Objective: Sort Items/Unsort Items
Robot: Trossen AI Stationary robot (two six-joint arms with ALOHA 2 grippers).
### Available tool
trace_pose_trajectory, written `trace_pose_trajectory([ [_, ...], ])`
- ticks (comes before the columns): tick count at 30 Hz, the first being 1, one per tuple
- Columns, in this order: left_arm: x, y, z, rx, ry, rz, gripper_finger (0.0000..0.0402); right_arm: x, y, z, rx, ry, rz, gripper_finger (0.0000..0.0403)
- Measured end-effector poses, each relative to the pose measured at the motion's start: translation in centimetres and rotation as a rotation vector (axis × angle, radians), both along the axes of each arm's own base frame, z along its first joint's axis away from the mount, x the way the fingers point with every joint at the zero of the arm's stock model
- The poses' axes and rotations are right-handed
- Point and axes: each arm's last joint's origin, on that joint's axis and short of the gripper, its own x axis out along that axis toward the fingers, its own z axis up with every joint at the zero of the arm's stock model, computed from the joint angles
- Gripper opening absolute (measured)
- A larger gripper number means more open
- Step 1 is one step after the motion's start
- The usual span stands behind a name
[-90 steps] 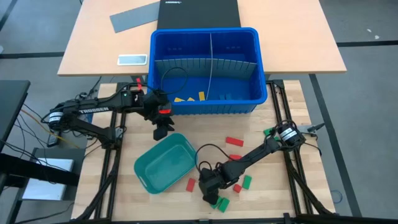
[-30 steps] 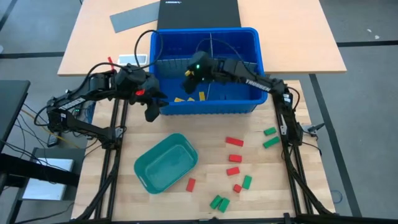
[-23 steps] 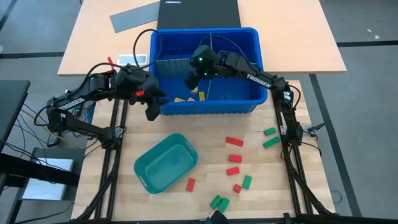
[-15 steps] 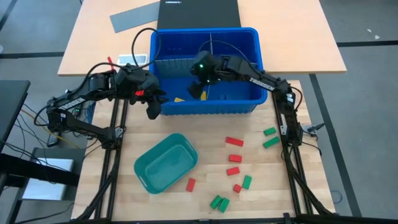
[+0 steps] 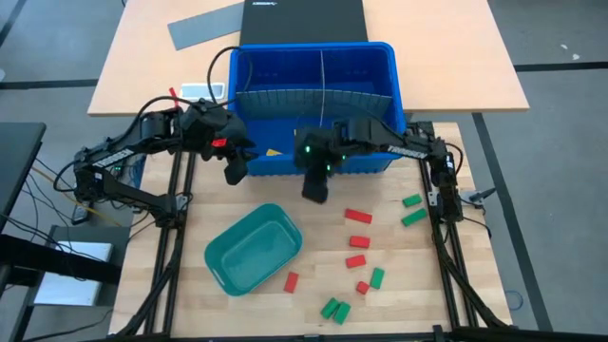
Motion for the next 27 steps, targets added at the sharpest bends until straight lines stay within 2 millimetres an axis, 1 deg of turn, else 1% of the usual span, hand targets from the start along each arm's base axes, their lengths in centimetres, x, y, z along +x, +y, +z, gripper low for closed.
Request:
trace_pose_trajectory([
  [4, 0.3, 0.1, -0.2, 0.016, 0.018, -0.016, 0.0158, -0.7, 2.8, -0.4, 0.014, 0.091, 0.062, 0.0114],
  [8, 0.6, 0.1, -0.5, -0.001, 0.031, -0.031, 0.0158, -1.6, 5.1, -0.7, -0.002, 0.193, 0.079, 0.0102],
  [12, 0.7, 0.0, -0.6, -0.018, 0.043, -0.064, 0.0158, -1.8, 6.9, -0.7, -0.018, 0.196, 0.090, 0.0100],
  [15, 0.7, 0.0, -0.6, -0.020, 0.041, -0.073, 0.0158, -1.9, 7.6, -1.0, -0.016, 0.207, 0.095, 0.0099],
  [20, 0.7, 0.0, -0.6, -0.023, 0.040, -0.073, 0.0158, -1.5, 8.2, -3.2, 0.003, 0.265, 0.072, 0.0087],
  [27, 0.7, 0.0, -0.6, -0.027, 0.039, -0.071, 0.0158, 0.5, 9.6, -7.5, 0.071, 0.210, 0.074, 0.0043],
])
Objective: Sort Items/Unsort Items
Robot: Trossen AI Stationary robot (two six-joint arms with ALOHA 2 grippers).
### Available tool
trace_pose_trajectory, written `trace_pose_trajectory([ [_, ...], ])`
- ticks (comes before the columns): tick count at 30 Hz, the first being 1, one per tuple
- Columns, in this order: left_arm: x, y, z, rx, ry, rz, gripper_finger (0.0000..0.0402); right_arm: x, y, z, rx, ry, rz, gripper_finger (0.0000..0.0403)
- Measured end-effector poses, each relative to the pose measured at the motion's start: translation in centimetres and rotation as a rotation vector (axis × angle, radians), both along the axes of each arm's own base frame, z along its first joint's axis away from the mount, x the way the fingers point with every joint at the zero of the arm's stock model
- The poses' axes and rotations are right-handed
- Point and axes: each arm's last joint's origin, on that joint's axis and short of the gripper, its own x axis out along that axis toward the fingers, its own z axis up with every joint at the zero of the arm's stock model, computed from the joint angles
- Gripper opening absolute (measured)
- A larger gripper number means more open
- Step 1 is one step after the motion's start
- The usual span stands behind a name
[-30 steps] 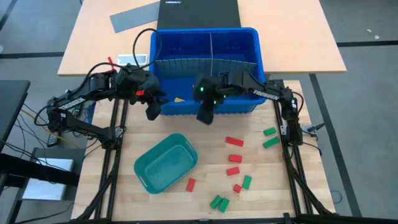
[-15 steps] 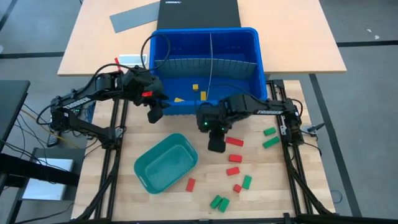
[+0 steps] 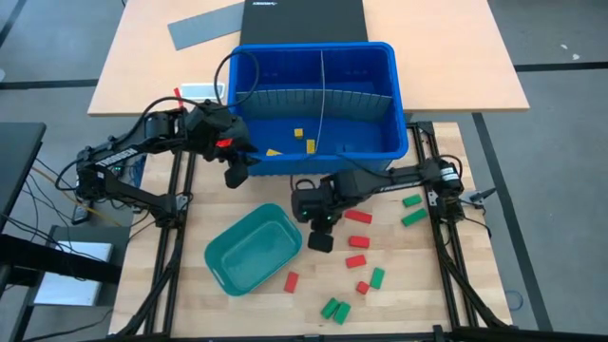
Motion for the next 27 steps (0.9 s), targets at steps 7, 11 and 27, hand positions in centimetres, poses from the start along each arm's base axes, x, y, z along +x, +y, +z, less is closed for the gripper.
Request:
trace_pose_trajectory([
  [7, 0.0, 0.0, 0.0, -0.005, 0.000, 0.004, 0.0158, -0.7, -0.2, -3.0, 0.069, -0.075, -0.087, 0.0004],
  [11, 0.0, -0.1, -0.1, -0.023, 0.003, -0.013, 0.0158, -2.5, -0.5, -4.3, 0.093, -0.152, -0.176, 0.0007],
  [27, -0.1, -0.1, -0.1, -0.018, 0.008, -0.015, 0.0158, -12.2, -1.5, -9.4, 0.107, -0.053, -0.249, 0.0031],
])
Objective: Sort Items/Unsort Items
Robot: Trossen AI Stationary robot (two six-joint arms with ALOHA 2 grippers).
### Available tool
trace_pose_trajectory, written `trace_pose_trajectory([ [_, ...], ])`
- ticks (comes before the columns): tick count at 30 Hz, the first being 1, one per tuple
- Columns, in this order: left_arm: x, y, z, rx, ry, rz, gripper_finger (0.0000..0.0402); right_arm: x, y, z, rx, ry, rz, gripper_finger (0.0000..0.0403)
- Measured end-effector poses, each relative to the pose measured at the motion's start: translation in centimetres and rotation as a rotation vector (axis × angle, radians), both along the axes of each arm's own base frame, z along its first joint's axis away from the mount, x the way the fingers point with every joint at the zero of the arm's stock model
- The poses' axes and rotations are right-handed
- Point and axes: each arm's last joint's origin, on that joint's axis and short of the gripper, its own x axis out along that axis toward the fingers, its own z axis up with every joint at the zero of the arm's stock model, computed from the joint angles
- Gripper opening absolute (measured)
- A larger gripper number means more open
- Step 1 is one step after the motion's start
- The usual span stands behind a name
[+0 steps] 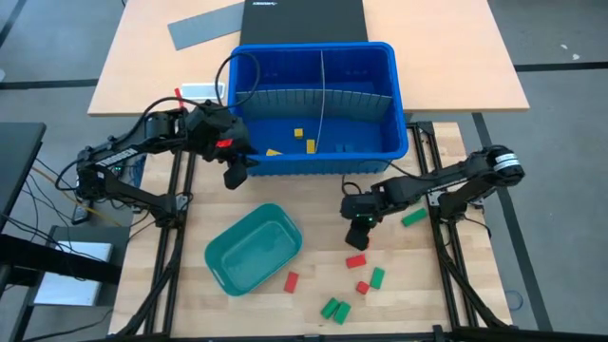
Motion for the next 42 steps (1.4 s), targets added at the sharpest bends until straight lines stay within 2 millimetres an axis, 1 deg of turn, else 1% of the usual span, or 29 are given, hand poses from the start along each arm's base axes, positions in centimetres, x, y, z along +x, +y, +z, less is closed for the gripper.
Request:
trace_pose_trajectory([
  [4, 0.1, 0.1, 0.1, 0.021, -0.014, 0.017, 0.0158, -0.6, -0.7, -1.7, -0.007, 0.068, 0.014, 0.0085],
  [7, 0.2, 0.2, 0.3, 0.039, -0.037, 0.032, 0.0158, -0.9, -1.3, -2.2, -0.068, 0.092, -0.001, 0.0133],
  [11, 0.4, 0.3, 0.6, 0.051, -0.072, 0.045, 0.0158, -1.0, -2.4, -2.3, -0.146, 0.106, 0.027, 0.0187],
  [14, 0.6, 0.3, 0.8, 0.052, -0.097, 0.049, 0.0158, -1.1, -3.5, -2.9, -0.171, 0.094, 0.056, 0.0213],
  [16, 0.6, 0.3, 0.8, 0.045, -0.098, 0.063, 0.0158, -1.5, -4.2, -3.8, -0.156, 0.106, 0.047, 0.0222],
  [18, 0.6, 0.4, 0.8, 0.049, -0.096, 0.087, 0.0158, -2.0, -4.7, -4.8, -0.137, 0.131, 0.037, 0.0225],
  [20, 0.5, 0.4, 0.8, 0.044, -0.094, 0.111, 0.0158, -2.3, -5.0, -5.3, -0.125, 0.140, 0.036, 0.0226],
  [29, 0.5, 0.5, 0.8, 0.050, -0.094, 0.153, 0.0158, -3.0, -5.0, -7.1, -0.114, 0.105, 0.069, 0.0207],
  [33, 0.5, 0.5, 0.8, 0.071, -0.088, 0.140, 0.0158, -3.0, -5.1, -7.3, -0.139, 0.098, 0.060, 0.0188],
  [39, 0.5, 0.5, 0.8, 0.101, -0.078, 0.114, 0.0158, -2.9, -5.1, -7.3, -0.148, 0.086, 0.041, 0.0144],
  [42, 0.5, 0.5, 0.8, 0.109, -0.075, 0.108, 0.0158, -2.7, -5.1, -7.2, -0.155, 0.066, 0.057, 0.0134],
])
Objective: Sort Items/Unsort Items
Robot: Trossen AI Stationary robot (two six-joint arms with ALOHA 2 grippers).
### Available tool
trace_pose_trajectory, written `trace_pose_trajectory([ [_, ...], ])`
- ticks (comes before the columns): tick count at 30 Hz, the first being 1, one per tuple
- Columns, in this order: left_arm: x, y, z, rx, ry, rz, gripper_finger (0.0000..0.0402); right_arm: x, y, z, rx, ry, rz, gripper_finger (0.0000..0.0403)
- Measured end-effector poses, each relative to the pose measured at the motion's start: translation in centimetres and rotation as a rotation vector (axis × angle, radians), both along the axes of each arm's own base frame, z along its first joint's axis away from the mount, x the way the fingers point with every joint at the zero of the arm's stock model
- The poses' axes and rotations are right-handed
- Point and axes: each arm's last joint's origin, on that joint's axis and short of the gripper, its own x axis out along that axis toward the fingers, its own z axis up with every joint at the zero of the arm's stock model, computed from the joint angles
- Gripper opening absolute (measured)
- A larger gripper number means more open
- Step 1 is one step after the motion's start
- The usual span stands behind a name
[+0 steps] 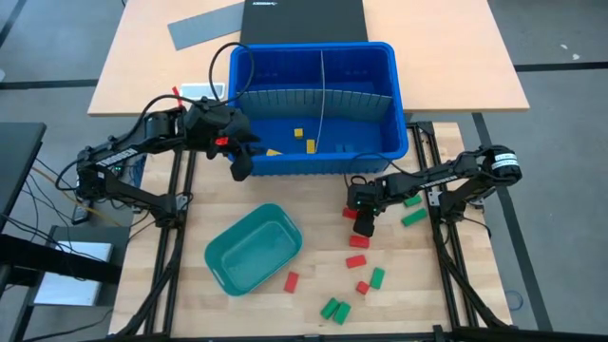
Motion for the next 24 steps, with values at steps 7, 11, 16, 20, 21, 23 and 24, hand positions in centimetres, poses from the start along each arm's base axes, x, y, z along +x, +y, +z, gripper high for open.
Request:
trace_pose_trajectory([
  [7, 0.0, 0.0, 0.0, 0.002, 0.000, 0.008, 0.0158, 0.0, -0.1, 0.0, -0.039, 0.003, 0.020, 0.0165],
  [11, 0.0, 0.0, 0.0, 0.002, 0.000, 0.010, 0.0158, -0.5, -0.2, -0.7, -0.064, 0.008, 0.035, 0.0193],
  [16, 0.0, 0.0, 0.0, -0.004, -0.003, 0.018, 0.0158, -1.0, -0.2, -1.5, -0.063, 0.002, 0.012, 0.0205],
  [20, 0.0, 0.0, 0.0, -0.030, -0.014, 0.040, 0.0158, -0.8, 0.0, -1.3, -0.062, -0.007, -0.002, 0.0186],
  [21, 0.0, 0.0, 0.0, -0.031, -0.014, 0.042, 0.0158, -0.7, 0.1, -1.3, -0.065, -0.013, 0.004, 0.0175],
  [23, 0.0, 0.0, 0.0, -0.035, -0.016, 0.044, 0.0158, -0.6, 0.2, -1.3, -0.066, -0.029, 0.010, 0.0149],
  [24, 0.0, 0.0, 0.0, -0.036, -0.017, 0.045, 0.0158, -0.5, 0.2, -1.2, -0.057, -0.038, 0.004, 0.0134],
])
